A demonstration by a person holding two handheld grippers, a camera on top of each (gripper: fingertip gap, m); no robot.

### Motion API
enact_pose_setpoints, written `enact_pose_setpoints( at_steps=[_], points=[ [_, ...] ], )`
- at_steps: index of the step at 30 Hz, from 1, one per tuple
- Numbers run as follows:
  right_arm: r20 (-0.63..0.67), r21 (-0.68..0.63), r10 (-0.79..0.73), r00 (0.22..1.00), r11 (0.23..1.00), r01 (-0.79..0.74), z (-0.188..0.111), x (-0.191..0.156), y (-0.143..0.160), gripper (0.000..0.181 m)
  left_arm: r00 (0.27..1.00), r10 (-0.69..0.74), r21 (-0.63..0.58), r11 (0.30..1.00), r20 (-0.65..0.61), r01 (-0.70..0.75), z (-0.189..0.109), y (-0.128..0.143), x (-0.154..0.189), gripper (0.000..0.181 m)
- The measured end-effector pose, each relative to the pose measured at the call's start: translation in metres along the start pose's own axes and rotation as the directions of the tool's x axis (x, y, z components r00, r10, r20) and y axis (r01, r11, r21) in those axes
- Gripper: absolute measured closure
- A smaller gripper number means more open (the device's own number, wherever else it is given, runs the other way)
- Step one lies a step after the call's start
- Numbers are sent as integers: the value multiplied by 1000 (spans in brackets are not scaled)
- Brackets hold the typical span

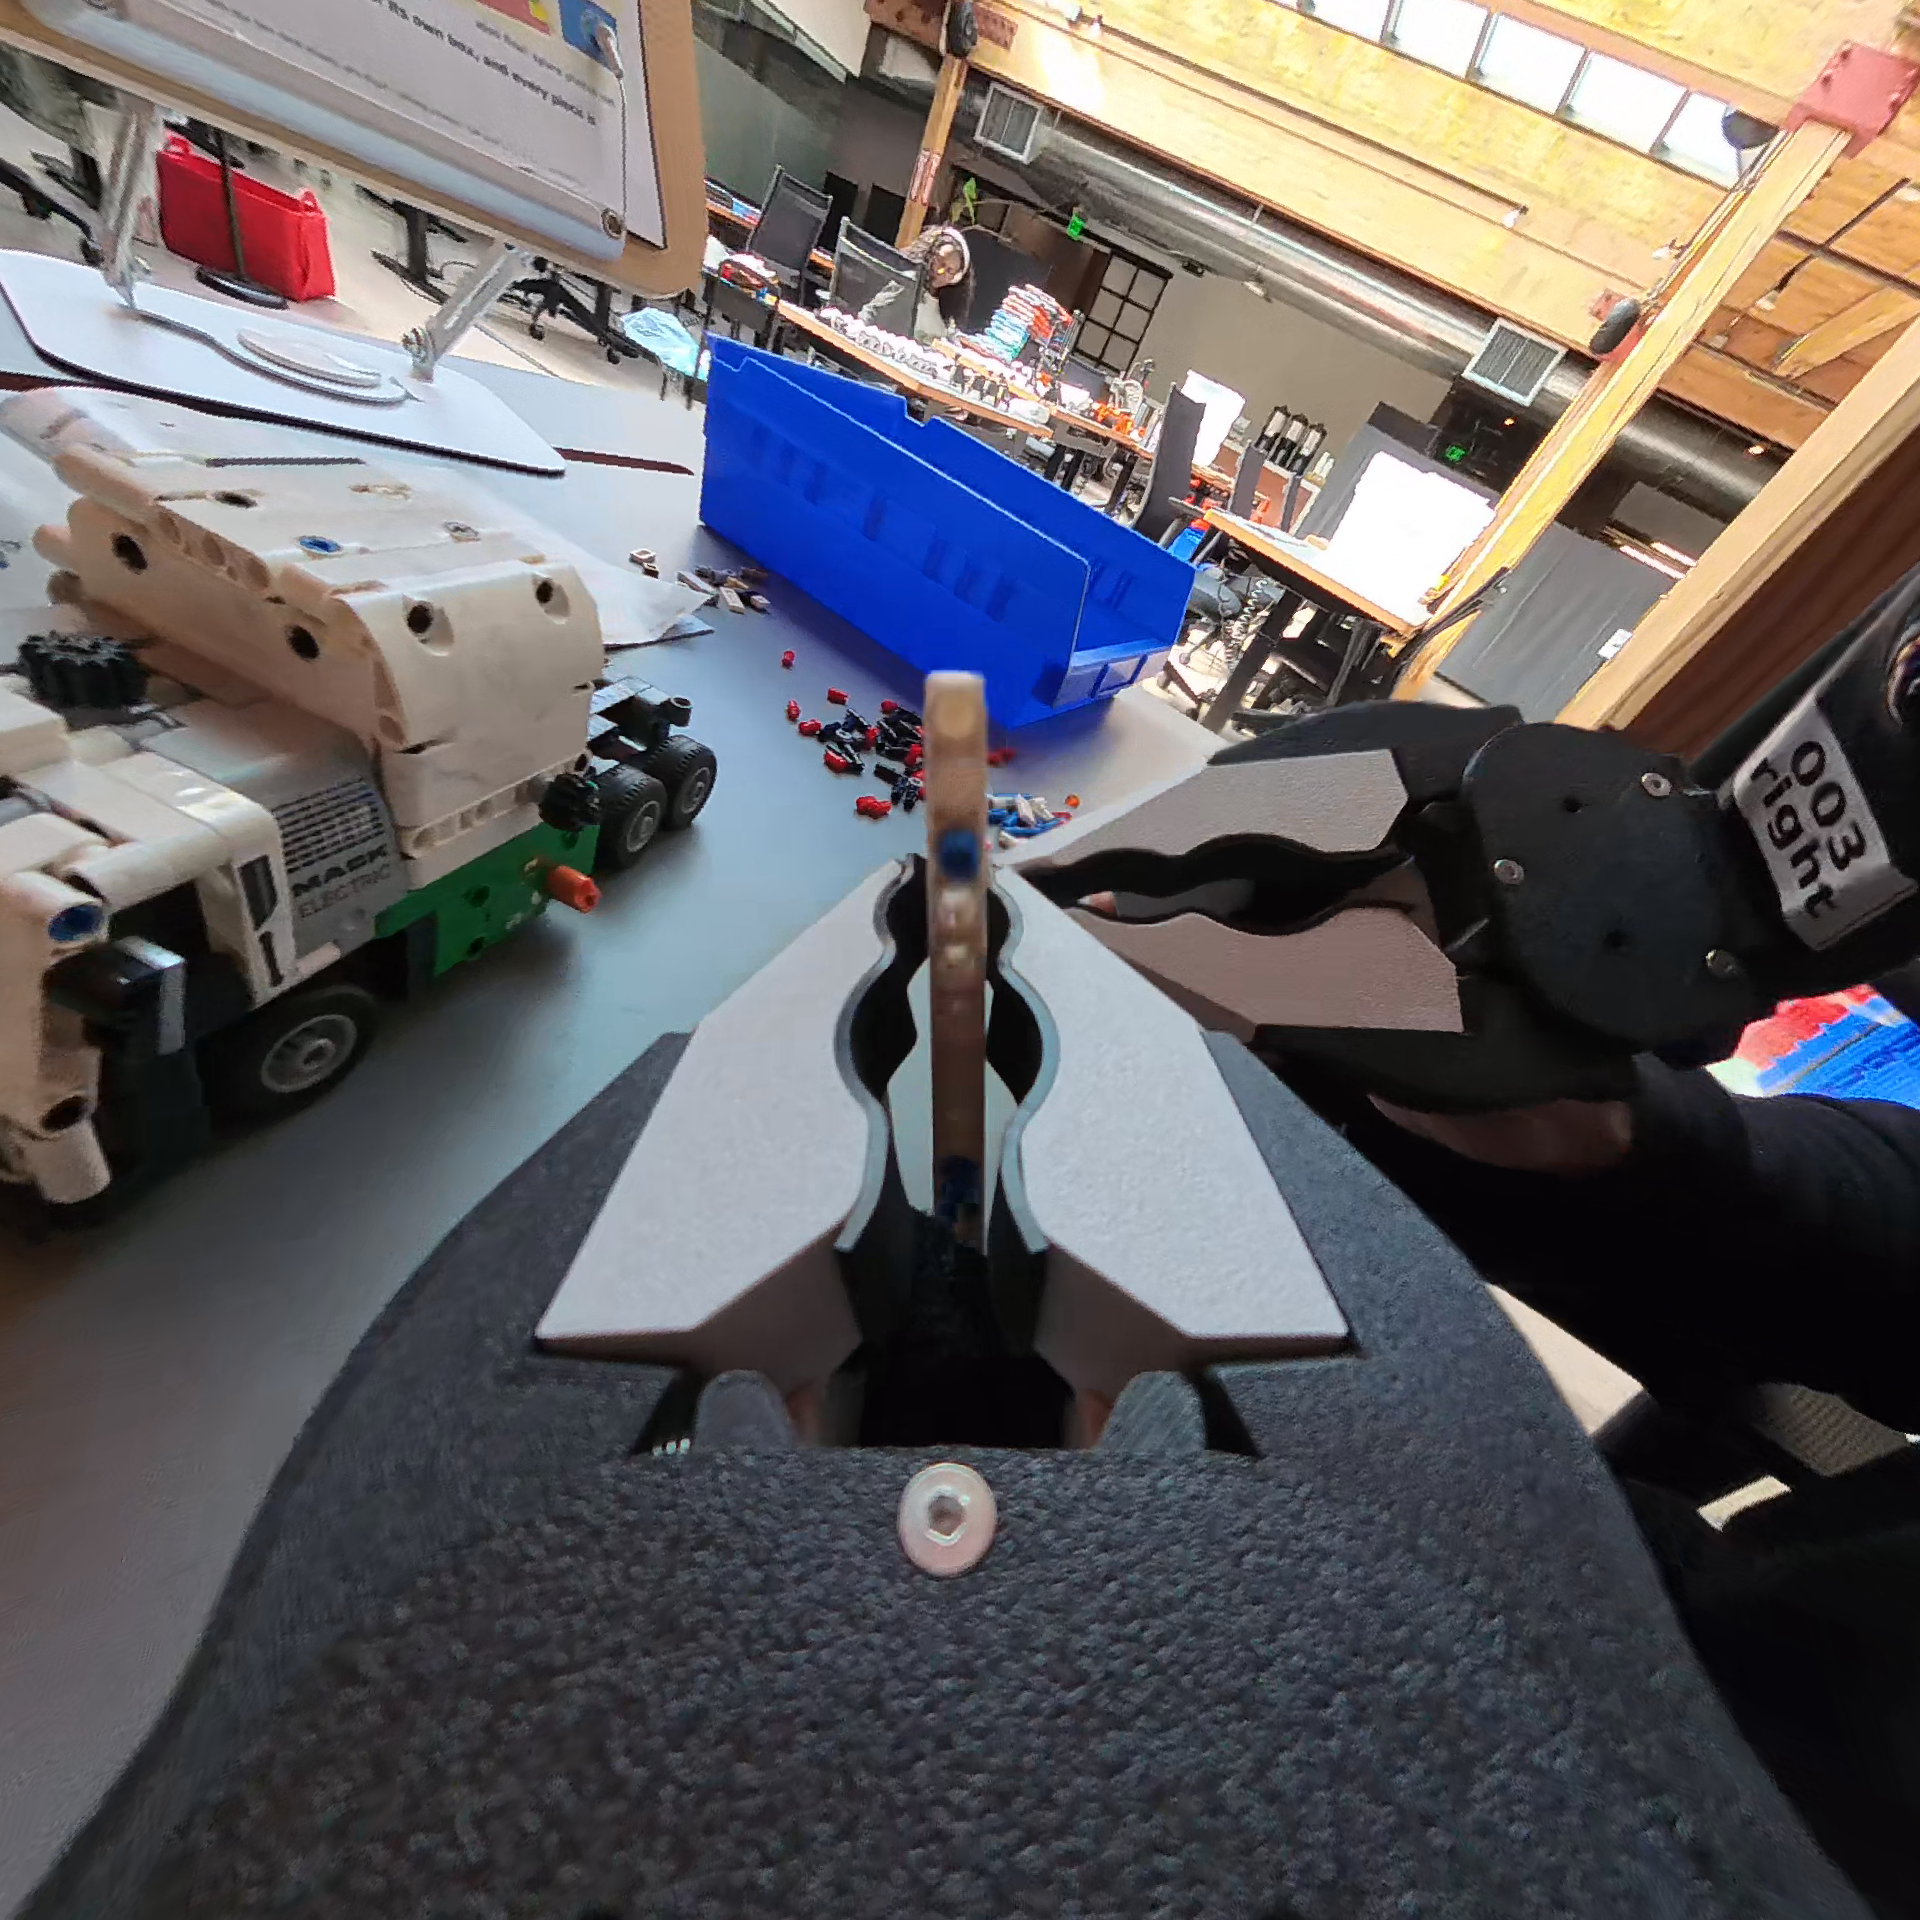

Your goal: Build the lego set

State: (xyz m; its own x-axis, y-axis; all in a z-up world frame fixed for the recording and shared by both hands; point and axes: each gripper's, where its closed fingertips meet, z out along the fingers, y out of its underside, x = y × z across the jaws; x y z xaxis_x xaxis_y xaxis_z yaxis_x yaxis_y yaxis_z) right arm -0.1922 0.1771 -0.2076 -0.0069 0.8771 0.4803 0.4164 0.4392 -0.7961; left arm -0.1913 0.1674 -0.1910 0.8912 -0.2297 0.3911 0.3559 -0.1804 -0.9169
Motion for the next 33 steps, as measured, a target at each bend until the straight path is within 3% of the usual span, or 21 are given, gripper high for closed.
enact_pose_setpoints(
  at_steps=[2,4,7,10,14,17,21,24,25,26,28,31,33],
  points=[
    [111,15,73,991,997,-75,4,-22,-1,181,998,58,-16,998,27,-57,4,2,3,176],
    [72,0,46,996,999,-46,6,-22,1,181,993,105,-39,994,56,-103,8,5,1,176],
    [146,-16,159,976,987,-159,4,-20,4,181,997,76,-72,995,34,-73,8,8,-1,175],
    [137,-47,121,983,992,-115,6,-17,11,181,999,37,-131,991,22,-34,10,15,-6,175],
    [207,-59,183,961,983,-175,1,-9,21,181,998,-21,-169,986,-56,11,2,16,-11,175],
    [285,-53,315,905,948,-313,-4,2,22,177,990,-62,-142,989,-124,44,-5,9,-13,176],
    [477,-9,375,795,906,-423,-18,1,8,171,973,-56,-125,992,-225,28,-11,5,-1,175],
    [578,-38,432,692,862,-506,-27,1,6,149,967,7,-155,987,-255,-48,-9,12,9,175],
    [607,-60,455,652,844,-533,-30,1,7,154,963,23,-179,981,-268,-73,-8,17,13,175],
    [616,-77,472,631,833,-548,-31,3,10,181,964,33,-205,975,-265,-90,-5,22,14,175],
    [605,-80,482,634,829,-554,-30,8,16,181,975,30,-263,961,-220,-89,1,30,8,175],
    [536,-104,467,703,863,-495,-28,11,35,181,971,-120,-381,924,-208,33,10,45,8,175],
    [494,-105,463,736,872,-479,-29,14,43,181,973,-165,-389,917,-161,91,17,48,8,175]
  ],
)
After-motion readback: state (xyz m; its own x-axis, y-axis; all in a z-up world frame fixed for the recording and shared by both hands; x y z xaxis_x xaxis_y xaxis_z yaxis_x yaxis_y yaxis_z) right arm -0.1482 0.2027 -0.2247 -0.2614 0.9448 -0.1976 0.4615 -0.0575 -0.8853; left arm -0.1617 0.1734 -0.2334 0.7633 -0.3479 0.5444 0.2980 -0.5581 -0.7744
